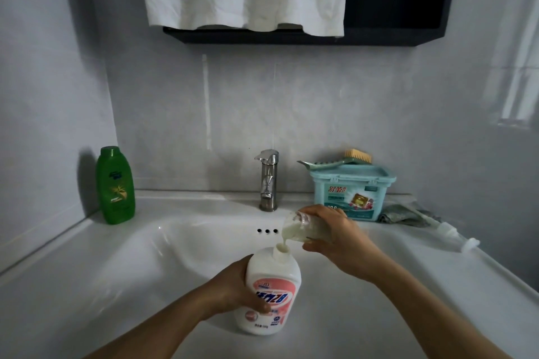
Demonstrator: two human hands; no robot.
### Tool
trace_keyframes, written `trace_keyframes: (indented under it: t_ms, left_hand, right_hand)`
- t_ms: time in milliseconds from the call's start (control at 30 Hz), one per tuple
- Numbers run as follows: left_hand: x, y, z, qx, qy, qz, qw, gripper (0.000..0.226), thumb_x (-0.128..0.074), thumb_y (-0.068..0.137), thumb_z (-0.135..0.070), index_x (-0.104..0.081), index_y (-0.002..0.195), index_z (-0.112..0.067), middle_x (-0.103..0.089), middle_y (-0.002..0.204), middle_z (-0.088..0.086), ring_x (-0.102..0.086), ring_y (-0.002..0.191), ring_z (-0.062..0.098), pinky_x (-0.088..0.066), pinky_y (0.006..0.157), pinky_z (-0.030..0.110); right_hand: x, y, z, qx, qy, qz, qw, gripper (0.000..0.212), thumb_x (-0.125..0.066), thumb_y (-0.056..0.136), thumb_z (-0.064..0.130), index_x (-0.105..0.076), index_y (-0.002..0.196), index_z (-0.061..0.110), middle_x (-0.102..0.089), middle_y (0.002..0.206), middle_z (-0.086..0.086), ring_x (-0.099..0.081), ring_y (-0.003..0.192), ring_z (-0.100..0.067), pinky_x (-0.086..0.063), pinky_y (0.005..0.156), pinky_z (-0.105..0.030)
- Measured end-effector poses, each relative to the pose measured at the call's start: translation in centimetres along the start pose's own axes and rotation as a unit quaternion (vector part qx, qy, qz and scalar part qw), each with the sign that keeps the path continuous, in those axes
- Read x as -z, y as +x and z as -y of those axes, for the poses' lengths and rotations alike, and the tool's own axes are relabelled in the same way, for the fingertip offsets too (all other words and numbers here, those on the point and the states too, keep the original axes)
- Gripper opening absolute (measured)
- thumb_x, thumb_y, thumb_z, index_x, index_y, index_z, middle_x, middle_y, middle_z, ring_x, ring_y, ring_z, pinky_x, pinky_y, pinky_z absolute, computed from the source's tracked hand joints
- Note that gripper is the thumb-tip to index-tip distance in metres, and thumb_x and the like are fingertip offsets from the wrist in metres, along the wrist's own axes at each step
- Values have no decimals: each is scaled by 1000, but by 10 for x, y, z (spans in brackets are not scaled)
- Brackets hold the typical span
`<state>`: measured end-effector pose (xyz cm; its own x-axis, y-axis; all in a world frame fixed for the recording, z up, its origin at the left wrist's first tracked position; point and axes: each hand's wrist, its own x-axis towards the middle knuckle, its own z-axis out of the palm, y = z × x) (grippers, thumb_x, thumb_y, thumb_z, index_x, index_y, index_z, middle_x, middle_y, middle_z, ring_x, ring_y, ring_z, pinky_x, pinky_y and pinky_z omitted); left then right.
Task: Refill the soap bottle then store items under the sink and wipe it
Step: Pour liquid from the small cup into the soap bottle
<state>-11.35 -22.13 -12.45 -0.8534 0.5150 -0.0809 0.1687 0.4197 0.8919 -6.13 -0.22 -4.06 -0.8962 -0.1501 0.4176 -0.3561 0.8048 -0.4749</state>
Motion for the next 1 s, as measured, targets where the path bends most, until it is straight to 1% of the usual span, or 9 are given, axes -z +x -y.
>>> trace_keyframes:
  t_ms: [133, 367, 667, 800, 1000]
  left_hand:
    - [0, 0, -1, -1, -1, 0, 1000, 70, -84, 60, 1, -57, 120, -23, -73, 105, -5, -68, 98, 7, -54, 78, 19]
    - [0, 0, 1, -1, -3, -3, 1000, 71, -85, 59, 0, -57, 120, -23, -73, 105, -5, -68, 99, 9, -55, 84, 25]
    - [0, 1, 2, 0, -2, -2, 1000, 70, -84, 60, 2, -57, 119, -23, -73, 105, -4, -68, 98, 9, -55, 83, 24]
    - [-1, 1, 1, 2, 0, -2, 1000, 70, -85, 61, 1, -57, 120, -23, -73, 106, -5, -68, 98, 6, -55, 80, 20]
    - [0, 2, 3, -2, -6, -6, 1000, 72, -85, 59, 0, -57, 121, -23, -73, 106, -4, -68, 100, 11, -55, 89, 31]
  right_hand:
    - [0, 0, 1, -1, -2, 5, 1000, 52, -72, 80, 26, -45, 124, 31, -42, 107, 18, -43, 103, -7, -37, 85, -17]
    - [1, 0, 1, 1, -1, 9, 1000, 52, -71, 80, 25, -45, 124, 30, -42, 107, 19, -44, 104, -6, -40, 88, -19]
    - [1, -1, 2, 6, -2, 3, 1000, 51, -72, 79, 25, -46, 123, 30, -43, 108, 18, -43, 105, -9, -37, 86, -18]
    - [1, -1, 2, 2, -4, 4, 1000, 51, -71, 80, 24, -46, 125, 30, -41, 107, 18, -42, 104, -8, -35, 85, -17]
    - [1, -1, 2, -3, -2, 5, 1000, 51, -71, 80, 25, -45, 124, 31, -41, 106, 19, -42, 103, -7, -35, 85, -17]
